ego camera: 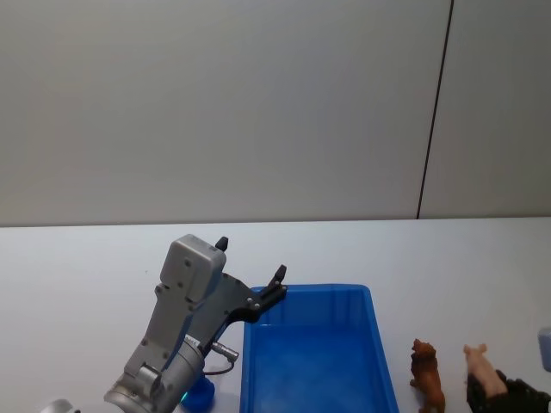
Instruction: Pick up the two dolls from the table and place them into the box.
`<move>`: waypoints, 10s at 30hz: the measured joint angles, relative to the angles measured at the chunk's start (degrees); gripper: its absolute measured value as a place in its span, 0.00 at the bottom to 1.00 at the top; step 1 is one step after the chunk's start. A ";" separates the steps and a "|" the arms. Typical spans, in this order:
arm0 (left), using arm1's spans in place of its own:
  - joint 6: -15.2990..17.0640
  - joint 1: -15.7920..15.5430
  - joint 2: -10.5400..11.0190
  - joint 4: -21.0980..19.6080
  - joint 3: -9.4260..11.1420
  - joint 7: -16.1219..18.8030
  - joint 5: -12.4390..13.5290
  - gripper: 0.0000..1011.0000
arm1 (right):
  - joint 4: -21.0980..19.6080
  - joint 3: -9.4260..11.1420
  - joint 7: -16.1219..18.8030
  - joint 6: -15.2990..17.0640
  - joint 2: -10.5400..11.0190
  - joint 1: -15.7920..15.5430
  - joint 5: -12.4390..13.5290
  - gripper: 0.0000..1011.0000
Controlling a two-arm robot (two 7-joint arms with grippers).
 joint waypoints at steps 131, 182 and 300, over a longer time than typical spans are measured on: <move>0.00 0.00 0.00 0.00 0.00 0.00 0.00 0.99 | -3.35 -2.48 5.71 8.13 -2.63 0.75 -0.22 0.71; 0.00 0.00 0.00 0.00 0.00 0.00 0.00 0.99 | -6.05 -4.64 18.28 -2.88 -4.77 5.82 -9.52 0.36; 17.49 6.03 6.30 3.40 -4.69 -6.38 -12.31 0.76 | -8.18 0.08 0.12 -7.68 -0.46 -2.03 -2.65 0.99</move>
